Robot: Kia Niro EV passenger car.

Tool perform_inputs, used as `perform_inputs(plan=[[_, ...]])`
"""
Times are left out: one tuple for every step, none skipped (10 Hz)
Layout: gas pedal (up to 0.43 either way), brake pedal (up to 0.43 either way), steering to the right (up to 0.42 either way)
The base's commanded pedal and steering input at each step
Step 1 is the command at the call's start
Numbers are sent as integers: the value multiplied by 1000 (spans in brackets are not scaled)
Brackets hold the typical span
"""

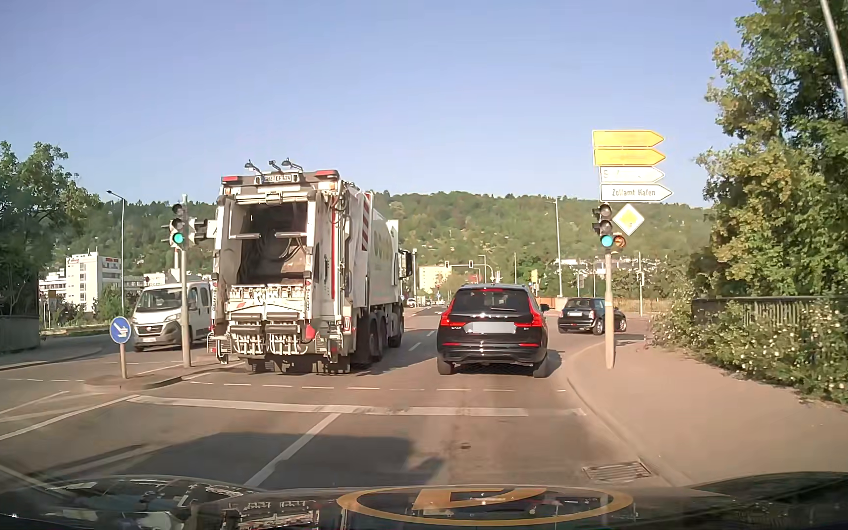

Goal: Follow the waypoints while adhering to traffic rules and regulations

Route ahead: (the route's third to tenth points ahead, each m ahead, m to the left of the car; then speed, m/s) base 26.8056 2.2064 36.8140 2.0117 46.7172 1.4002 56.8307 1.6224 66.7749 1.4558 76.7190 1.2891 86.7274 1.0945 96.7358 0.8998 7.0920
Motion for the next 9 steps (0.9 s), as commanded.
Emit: perform_inputs(plan=[[311, 0, 4], [311, 0, 6], [299, 0, 7], [268, 0, 7], [268, 0, 7], [268, 0, 7], [268, 0, 8], [268, 0, 7], [280, 0, 8]])
